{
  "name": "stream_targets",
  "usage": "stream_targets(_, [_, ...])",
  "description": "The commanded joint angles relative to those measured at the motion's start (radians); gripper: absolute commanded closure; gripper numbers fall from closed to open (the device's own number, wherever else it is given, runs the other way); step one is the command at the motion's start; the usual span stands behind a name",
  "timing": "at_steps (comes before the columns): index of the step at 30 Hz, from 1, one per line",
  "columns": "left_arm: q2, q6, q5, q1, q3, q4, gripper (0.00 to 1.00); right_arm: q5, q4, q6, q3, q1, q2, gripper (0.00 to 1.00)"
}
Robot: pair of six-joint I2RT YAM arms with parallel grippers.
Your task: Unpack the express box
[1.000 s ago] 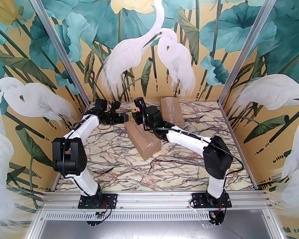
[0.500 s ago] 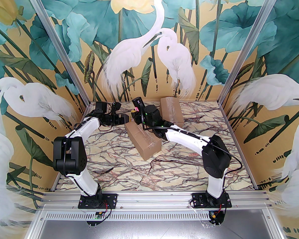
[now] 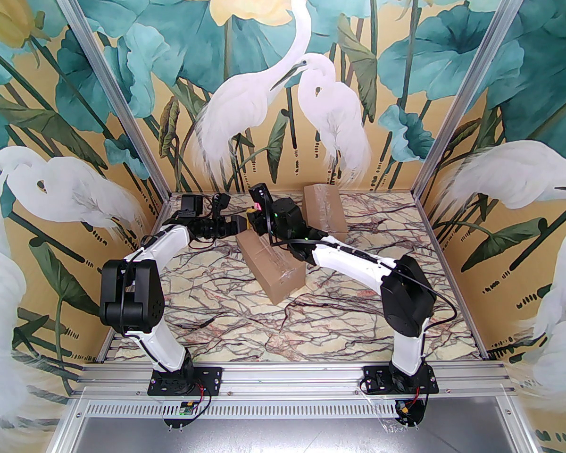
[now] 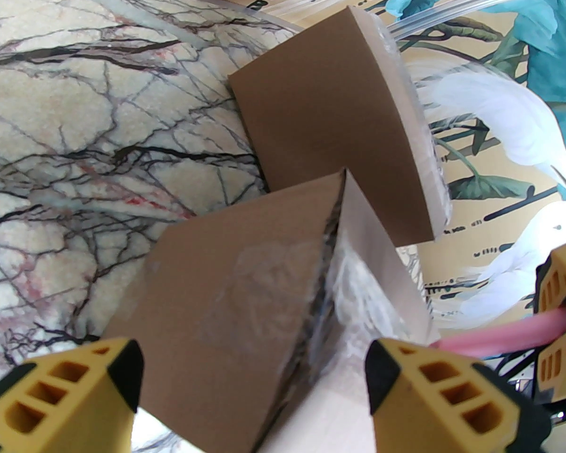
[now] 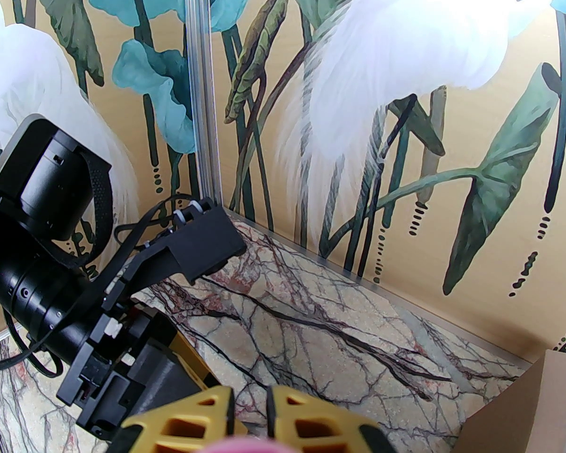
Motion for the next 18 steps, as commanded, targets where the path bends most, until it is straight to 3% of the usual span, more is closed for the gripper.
stream_targets(1, [0.008,-0.026,0.042,-0.003,-0.041,0.037,0.19,-0.007,-0.001,0.001,0.020,0.010,0.017,1.00])
stream_targets(18, [0.032,-0.003,0.017,-0.003,-0.083,0.013,0.23,0.012,0.090,-0.067,0.092,0.007,0.086,1.00])
